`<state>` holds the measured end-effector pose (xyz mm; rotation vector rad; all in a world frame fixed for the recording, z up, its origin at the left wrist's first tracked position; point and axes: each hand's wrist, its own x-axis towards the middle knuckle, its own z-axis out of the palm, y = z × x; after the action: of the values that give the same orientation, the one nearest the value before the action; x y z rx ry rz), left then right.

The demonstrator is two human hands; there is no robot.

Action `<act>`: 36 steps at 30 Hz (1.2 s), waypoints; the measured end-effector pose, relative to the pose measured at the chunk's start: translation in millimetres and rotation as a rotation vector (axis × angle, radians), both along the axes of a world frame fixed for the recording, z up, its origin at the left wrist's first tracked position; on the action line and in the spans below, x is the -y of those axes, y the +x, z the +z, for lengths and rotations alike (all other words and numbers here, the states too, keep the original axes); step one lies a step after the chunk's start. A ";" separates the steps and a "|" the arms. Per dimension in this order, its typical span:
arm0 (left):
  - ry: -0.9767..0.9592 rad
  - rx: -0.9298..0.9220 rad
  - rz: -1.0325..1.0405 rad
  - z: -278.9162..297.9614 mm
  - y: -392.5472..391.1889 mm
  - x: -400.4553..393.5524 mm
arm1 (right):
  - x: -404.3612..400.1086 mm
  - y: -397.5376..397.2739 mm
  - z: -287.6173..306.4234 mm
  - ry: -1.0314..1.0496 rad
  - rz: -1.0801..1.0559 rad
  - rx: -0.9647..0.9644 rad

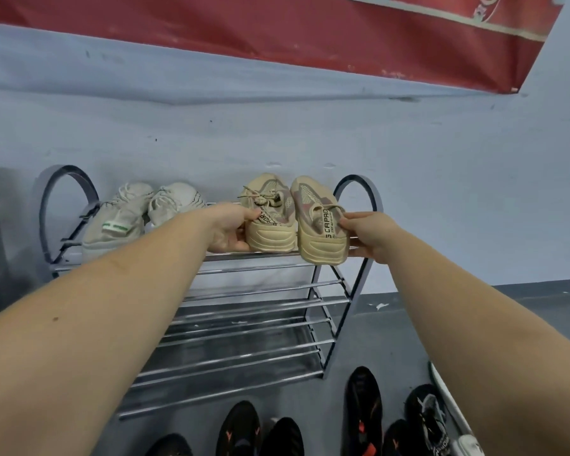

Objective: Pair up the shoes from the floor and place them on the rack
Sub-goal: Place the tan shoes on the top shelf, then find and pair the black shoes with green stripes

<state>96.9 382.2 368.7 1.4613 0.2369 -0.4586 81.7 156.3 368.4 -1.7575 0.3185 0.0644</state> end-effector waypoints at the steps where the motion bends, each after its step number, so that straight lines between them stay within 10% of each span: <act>1: 0.016 0.006 0.001 0.0 7.8 0.3 | 1.1 8.5 -0.5 -0.008 0.007 -0.001; 19: 0.086 -0.026 0.058 -34.7 41.0 17.8 | -7.2 67.6 -36.4 -0.092 -0.022 0.053; 36: 1.272 0.533 -0.127 -5.4 -5.2 16.1 | -2.5 -19.8 19.8 -0.892 0.124 0.161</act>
<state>91.7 366.1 363.4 2.7837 -0.0293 0.0672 61.9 158.8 388.1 -2.6471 0.1152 -0.1548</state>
